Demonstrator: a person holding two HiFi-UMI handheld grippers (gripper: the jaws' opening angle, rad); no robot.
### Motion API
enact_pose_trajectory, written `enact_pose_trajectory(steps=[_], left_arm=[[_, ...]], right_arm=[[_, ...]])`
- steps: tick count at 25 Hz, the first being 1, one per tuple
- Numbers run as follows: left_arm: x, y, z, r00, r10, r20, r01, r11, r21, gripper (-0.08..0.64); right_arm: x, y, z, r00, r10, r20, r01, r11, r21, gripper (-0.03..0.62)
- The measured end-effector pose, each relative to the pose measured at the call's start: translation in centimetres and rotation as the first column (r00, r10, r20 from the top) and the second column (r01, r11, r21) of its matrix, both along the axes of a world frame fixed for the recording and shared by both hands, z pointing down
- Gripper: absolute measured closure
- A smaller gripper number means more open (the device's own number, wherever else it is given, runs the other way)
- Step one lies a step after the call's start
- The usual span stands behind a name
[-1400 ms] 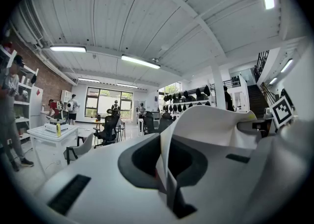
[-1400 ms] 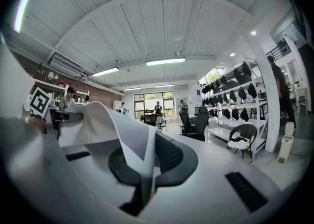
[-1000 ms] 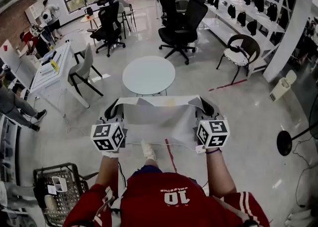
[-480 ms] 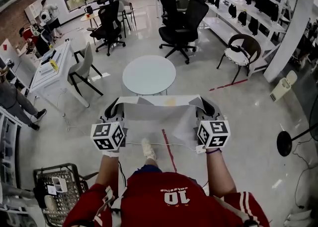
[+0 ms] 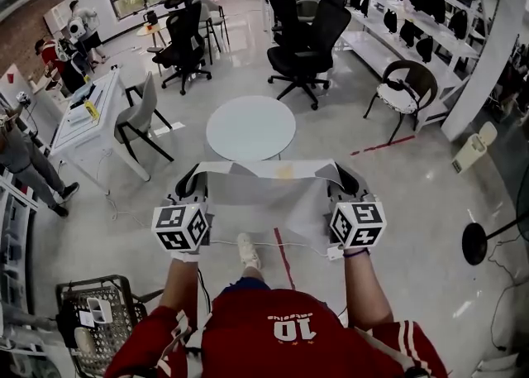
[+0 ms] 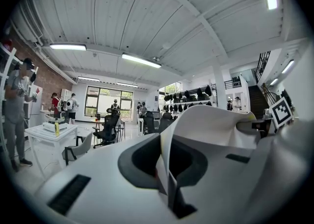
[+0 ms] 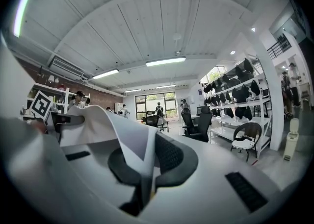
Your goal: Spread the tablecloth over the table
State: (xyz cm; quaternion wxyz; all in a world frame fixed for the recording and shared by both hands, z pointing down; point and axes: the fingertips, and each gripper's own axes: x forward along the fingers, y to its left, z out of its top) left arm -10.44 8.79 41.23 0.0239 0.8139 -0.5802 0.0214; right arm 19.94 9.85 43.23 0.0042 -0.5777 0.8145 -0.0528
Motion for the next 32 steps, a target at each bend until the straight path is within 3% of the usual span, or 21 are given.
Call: enact_pose_trajectory(steps=[13,32], left_arm=[[-0.4,-3.8,-0.1,1.0,-0.006,0.001,0.006,1.0,0.001,0.549],[-2.6,-15.3,-1.0,1.0,-0.017,-0.019,0.017,1.0,0.001,0.549]], right_arm=[[-0.4,-4.0,0.1,1.0,-0.005,0.011,0.005,1.0,-0.013,0.575],[-2.5,-15.7,-1.2,1.0,-0.012,0.003,0.012,1.0,-0.024,0.575]])
